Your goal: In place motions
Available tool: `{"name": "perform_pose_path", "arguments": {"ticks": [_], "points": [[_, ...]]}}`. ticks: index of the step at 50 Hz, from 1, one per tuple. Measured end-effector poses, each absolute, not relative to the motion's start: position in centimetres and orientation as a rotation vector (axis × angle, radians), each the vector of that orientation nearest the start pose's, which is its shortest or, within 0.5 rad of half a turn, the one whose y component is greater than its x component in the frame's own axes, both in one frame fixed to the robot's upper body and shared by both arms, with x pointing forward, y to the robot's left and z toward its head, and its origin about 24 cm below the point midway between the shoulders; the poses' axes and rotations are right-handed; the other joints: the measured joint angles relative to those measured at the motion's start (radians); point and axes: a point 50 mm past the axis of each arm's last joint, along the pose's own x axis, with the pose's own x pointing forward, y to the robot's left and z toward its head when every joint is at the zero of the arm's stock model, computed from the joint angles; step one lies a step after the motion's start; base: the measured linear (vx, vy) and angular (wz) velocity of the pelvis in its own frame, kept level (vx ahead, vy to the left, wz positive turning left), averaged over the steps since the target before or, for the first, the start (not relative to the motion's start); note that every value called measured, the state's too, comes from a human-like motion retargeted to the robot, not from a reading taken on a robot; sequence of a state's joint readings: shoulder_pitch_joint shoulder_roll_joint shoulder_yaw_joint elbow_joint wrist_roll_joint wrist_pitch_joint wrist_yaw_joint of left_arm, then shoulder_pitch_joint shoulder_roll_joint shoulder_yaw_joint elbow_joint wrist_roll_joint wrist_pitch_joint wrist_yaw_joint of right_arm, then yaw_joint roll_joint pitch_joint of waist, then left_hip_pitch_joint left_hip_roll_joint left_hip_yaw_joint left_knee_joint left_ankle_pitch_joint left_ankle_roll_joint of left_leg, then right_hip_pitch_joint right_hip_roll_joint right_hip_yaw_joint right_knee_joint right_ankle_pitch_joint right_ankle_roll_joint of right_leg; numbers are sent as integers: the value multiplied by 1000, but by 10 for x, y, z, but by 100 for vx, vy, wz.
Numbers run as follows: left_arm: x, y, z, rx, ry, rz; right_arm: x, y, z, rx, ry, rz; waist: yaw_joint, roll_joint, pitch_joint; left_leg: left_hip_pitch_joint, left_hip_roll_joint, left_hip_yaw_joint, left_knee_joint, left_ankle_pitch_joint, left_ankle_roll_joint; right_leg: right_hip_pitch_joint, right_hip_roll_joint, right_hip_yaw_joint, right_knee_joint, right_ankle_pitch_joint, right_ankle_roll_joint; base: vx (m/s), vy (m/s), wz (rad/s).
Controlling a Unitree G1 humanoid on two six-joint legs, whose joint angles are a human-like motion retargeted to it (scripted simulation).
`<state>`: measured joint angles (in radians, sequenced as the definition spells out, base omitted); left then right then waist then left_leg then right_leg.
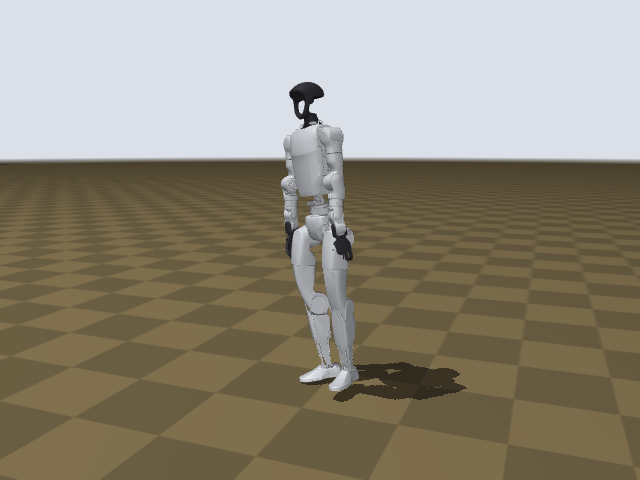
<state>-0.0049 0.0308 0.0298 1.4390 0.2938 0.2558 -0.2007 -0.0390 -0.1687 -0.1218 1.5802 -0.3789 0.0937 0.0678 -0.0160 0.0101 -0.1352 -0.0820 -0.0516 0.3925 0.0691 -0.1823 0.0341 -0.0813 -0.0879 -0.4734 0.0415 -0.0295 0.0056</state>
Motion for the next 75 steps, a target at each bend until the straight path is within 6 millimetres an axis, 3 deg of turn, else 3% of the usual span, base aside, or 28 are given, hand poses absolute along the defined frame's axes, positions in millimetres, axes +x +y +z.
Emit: {"name": "perform_pose_path", "arguments": {"ticks": [9,15,18,20,23,26,30,33,38,42,45,48,50,53,55,57,59,62,64,70,75], "points": [[10,160,-179,-127,1751,-194,21,-228,-173,-332,1640,109,-3,46,7,-81,42,-93,40,14,-12,-35,-5,-23,179,-44,-15,-8,8,70],[16,173,-179,-91,1737,-148,25,-234,-171,-291,1618,33,-66,50,61,-123,16,-279,65,60,-14,-85,91,417,196,-42,-15,-11,-9,223],[27,178,-178,-68,1702,-149,26,-237,-171,-315,1616,25,-86,47,90,-158,-26,-415,78,89,-18,-63,108,491,184,-84,7,-21,-12,262],[36,178,-178,-55,1675,-169,25,-240,-170,-326,1618,26,-51,36,114,-166,-58,-479,68,121,-23,-31,54,313,154,-97,-12,-33,-12,191],[57,173,-176,-53,1616,-177,26,-242,-170,-325,1621,48,79,6,148,-188,-91,-518,17,185,-32,-21,44,229,134,-104,-21,-50,-15,154],[63,158,-177,-103,1567,-162,23,-245,-169,-351,1631,73,141,-10,157,-209,-39,-278,-33,132,-45,-5,8,82,111,-115,-7,-56,-23,255],[50,141,-179,-209,1580,-150,20,-251,-168,-428,1645,87,142,-7,148,-193,47,165,-64,57,-152,45,-27,-173,77,-133,18,-44,-12,328],[32,138,-180,-244,1644,-114,13,-252,-168,-451,1652,81,116,0,121,-184,72,302,-47,77,-172,86,-21,-364,36,-142,40,-38,-8,345],[6,144,-181,-302,1730,-27,3,-242,-170,-412,1697,134,124,-27,89,-137,118,404,31,110,-150,142,-14,-557,-3,-159,86,-42,-3,291],[-6,150,-180,-381,1769,68,3,-230,-173,-404,1697,166,111,-80,43,-62,127,630,82,117,-133,161,-27,-698,-25,-158,127,-26,-4,289],[-10,152,-179,-455,1767,155,6,-220,-175,-403,1668,193,92,-109,4,-44,98,600,106,115,-119,176,-19,-798,-36,-148,159,-20,8,261],[-15,146,-179,-532,1761,226,7,-213,-177,-400,1638,221,133,-110,-20,-20,43,488,47,73,-150,201,4,-858,-22,-129,174,-10,20,148],[-19,137,-179,-592,1763,257,7,-213,-177,-406,1629,239,160,-99,-30,-33,3,357,-9,75,-114,229,10,-902,-2,-98,164,-9,30,90],[-20,124,-179,-663,1766,287,11,-212,-177,-411,1609,256,175,-50,-33,-52,35,263,-14,70,-92,247,-9,-844,104,9,129,-12,28,94],[-18,118,-178,-670,1765,275,15,-212,-177,-405,1584,271,166,19,-27,-54,90,193,-14,61,-95,247,-33,-772,250,101,66,-14,26,150],[-12,116,-178,-639,1764,219,16,-216,-177,-407,1576,283,122,82,-23,-64,126,126,-5,42,-90,184,-103,-633,487,148,-12,-11,22,219],[-7,118,-179,-578,1762,155,15,-216,-177,-411,1585,282,78,102,-14,-81,120,47,-4,47,-77,95,-131,-449,643,160,-23,-10,19,229],[7,127,-179,-441,1746,66,14,-211,-177,-378,1599,262,51,94,16,-108,105,-28,6,67,-64,-40,-20,-134,666,149,42,-19,9,203],[20,135,-180,-343,1719,24,15,-208,-178,-347,1596,257,40,85,39,-122,93,-80,9,81,-56,-83,36,-17,626,138,67,-20,2,201],[43,152,-179,-164,1644,-72,14,-205,-178,-400,1581,302,-13,52,52,-155,43,-211,10,105,-44,-145,37,44,390,10,13,-6,-4,192],[39,160,-179,-134,1663,-54,14,-205,-178,-433,1592,338,-10,-35,113,-80,-56,-317,-17,127,-38,-136,36,227,135,-18,24,5,-11,149]]}}
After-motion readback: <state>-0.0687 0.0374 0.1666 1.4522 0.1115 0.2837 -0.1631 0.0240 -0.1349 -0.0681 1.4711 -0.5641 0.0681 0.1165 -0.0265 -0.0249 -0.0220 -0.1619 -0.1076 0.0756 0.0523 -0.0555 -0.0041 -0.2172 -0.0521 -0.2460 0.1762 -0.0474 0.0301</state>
